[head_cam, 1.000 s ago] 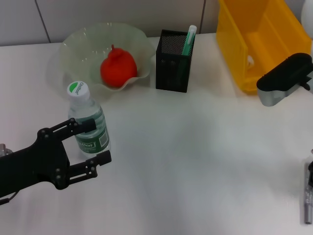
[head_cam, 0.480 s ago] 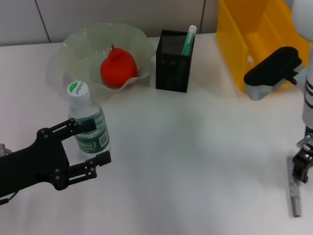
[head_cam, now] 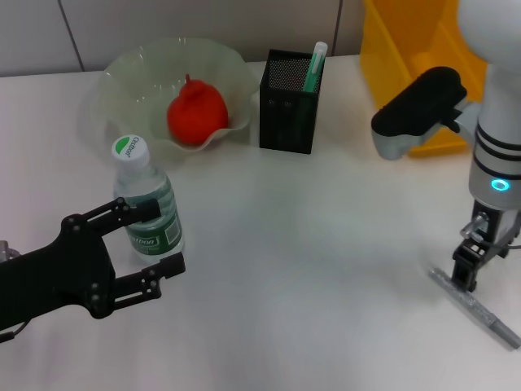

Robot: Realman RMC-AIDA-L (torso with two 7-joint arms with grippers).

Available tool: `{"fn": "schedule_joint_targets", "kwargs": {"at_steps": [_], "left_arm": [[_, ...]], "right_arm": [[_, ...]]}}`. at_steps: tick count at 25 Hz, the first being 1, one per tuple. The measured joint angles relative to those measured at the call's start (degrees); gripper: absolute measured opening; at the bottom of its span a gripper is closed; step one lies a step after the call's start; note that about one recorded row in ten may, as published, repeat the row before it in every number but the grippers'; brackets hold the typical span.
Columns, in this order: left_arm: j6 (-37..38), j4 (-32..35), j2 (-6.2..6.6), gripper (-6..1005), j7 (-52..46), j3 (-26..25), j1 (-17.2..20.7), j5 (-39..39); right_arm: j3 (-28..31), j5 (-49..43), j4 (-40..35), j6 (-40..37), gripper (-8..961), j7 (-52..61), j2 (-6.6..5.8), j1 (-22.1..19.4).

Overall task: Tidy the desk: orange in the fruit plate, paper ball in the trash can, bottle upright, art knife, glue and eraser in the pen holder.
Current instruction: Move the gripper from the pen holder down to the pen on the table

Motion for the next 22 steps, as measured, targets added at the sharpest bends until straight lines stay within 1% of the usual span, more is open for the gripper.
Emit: {"fn": "schedule_joint_targets", "kwargs": {"at_steps": [3, 6, 8, 11, 13, 18, 22], "left_arm": [[0.0, 0.0, 0.0, 785, 0.0, 0.0, 0.1, 0.0], [0.0, 0.0, 0.0, 785, 0.0, 0.0, 0.2, 0.0], [0.0, 0.1, 0.0, 785, 0.0, 0.0, 0.2, 0.0], [0.0, 0.1, 0.0, 785, 0.0, 0.0, 0.2, -0.1], [0.0, 0.1, 0.0, 785, 0.0, 0.0, 0.2, -0.2], [0.0, 0.1, 0.0, 785, 0.0, 0.0, 0.2, -0.4], [0.0, 0.0, 0.0, 785, 0.1, 0.0, 0.3, -0.4]], "right_arm": [[0.3, 0.0, -1.5, -1.1, 694, -0.4, 0.15, 0.3], [2.6, 0.0, -3.2, -3.1, 694, -2.2, 0.21, 0.3], [4.4, 0.1, -4.1, -4.4, 694, -3.7, 0.52, 0.4], [4.8, 0.1, -4.2, -5.6, 693, -4.4, 0.81, 0.7], [4.5, 0.1, -3.9, -6.0, 693, -4.4, 0.66, 0.8], [5.6, 0.0, -4.2, -6.8, 693, -4.5, -0.23, 0.2], [7.0, 0.0, -4.3, -6.6, 692, -5.6, -0.07, -0.5]]}}
